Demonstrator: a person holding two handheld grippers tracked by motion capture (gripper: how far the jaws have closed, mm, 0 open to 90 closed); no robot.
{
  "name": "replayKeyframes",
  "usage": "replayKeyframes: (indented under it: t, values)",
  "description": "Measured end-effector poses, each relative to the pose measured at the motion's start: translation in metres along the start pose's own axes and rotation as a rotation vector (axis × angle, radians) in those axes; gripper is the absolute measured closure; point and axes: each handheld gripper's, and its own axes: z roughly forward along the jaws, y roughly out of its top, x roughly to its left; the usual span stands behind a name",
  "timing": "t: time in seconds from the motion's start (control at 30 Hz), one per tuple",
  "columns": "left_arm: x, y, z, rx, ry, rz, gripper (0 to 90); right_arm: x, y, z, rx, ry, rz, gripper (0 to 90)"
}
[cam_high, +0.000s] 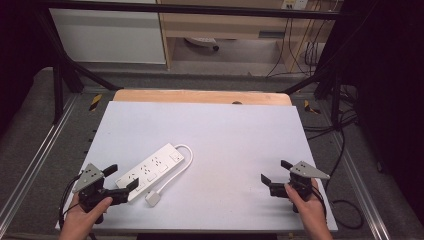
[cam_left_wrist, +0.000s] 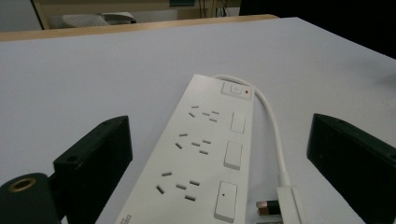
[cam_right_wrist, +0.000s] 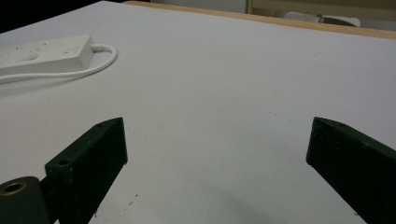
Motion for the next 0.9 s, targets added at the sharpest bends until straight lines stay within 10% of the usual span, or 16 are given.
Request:
replayKeyframes:
  t: [0.9]
  values:
    - [-0.0007, 0.0017, -0.0018, -0.015, -0.013, -0.001, 5.6, 0.0073, 0.0011, 0.0044, 0.009, -0.011, -0.034, 3.5]
